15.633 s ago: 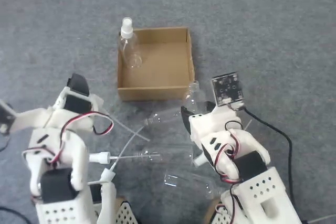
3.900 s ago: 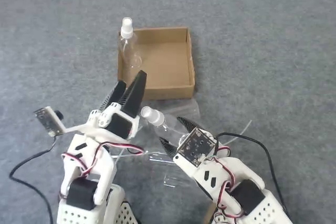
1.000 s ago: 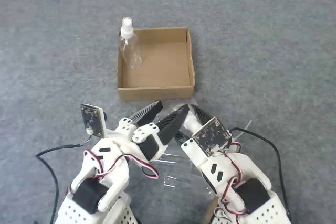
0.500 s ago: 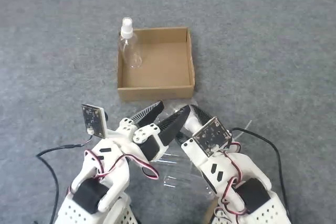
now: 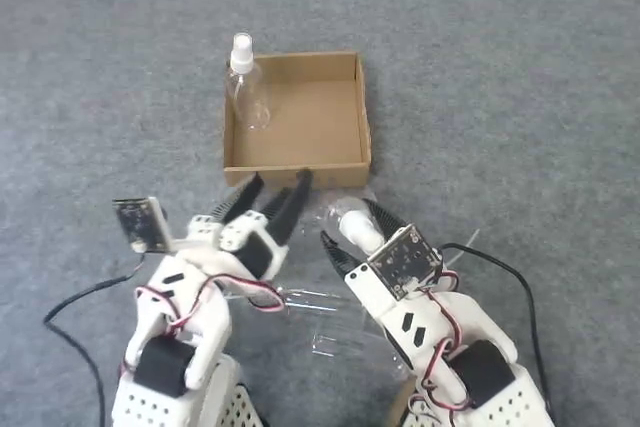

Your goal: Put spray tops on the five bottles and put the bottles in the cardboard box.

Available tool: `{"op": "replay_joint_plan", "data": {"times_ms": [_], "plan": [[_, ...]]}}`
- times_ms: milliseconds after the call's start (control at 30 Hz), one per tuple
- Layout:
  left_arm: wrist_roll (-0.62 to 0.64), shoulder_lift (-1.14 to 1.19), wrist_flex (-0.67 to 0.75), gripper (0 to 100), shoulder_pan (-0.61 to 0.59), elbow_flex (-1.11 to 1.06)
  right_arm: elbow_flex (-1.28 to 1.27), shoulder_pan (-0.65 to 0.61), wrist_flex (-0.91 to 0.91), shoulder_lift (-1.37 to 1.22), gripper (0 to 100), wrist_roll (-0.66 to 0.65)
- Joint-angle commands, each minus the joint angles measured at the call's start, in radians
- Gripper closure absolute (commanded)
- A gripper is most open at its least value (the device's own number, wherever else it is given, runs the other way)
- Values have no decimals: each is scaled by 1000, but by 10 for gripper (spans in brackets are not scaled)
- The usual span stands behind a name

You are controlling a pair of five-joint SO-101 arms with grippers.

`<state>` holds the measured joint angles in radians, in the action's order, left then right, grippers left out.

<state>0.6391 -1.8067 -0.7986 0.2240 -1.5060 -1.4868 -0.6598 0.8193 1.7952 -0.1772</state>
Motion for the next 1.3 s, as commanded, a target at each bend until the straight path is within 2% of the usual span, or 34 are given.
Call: {"op": "replay_joint_plan", "data": {"times_ms": [0, 233, 433, 567, 767, 1267], "plan": [[-9, -12, 26, 754, -126, 39, 15, 12, -41, 21, 992, 8], [-6, -12, 25, 754, -319, -13, 15, 12, -38, 21, 992, 8], [-5, -12, 29, 754, -425, -97, 15, 10, -38, 21, 992, 8], [-6, -12, 28, 795, -462, -114, 15, 8, -38, 21, 992, 8], [-8, -12, 25, 988, -500, -116, 15, 8, -38, 21, 992, 6], [-9, -12, 25, 987, -499, -179, 104, 7, -36, 8, 992, 5]]}}
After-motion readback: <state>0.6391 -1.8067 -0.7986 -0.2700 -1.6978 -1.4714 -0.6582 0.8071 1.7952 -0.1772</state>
